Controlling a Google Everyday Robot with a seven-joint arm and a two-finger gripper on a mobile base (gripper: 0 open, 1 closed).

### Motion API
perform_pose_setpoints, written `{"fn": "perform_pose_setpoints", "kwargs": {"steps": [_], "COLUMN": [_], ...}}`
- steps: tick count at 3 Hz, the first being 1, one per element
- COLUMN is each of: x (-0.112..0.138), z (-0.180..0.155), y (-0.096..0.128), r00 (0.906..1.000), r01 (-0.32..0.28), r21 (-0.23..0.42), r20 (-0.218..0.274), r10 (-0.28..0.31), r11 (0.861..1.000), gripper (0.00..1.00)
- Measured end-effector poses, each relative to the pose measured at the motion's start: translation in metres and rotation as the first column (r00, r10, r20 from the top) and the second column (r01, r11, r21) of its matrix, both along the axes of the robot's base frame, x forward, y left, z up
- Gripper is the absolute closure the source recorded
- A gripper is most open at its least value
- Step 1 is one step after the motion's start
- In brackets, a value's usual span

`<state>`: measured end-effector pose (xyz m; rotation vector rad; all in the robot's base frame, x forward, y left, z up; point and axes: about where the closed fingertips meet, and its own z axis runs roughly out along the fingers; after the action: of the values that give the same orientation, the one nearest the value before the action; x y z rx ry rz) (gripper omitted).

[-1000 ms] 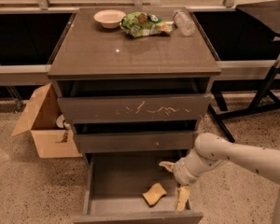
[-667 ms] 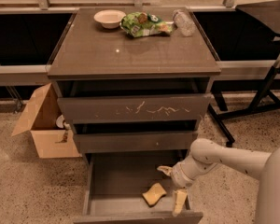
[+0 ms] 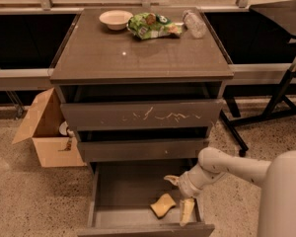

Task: Pick sponge from bottom drawer and place on counter

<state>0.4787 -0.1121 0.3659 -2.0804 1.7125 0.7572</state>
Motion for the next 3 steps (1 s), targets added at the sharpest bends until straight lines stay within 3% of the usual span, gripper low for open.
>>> {"fn": "perform_pose_setpoints", "kwargs": {"steps": [2,3], "x": [0.047,0.068], "z": [-0.075,-0.12], "y": [0.009,0.013], "r00": [0.9977,0.997], "r01": [-0.065,-0.071], "r21": [0.031,0.008], "r20": [0.025,0.031], "r10": [0.064,0.071], "r11": [0.997,0.997], "gripper": [0.0,0.0]}}
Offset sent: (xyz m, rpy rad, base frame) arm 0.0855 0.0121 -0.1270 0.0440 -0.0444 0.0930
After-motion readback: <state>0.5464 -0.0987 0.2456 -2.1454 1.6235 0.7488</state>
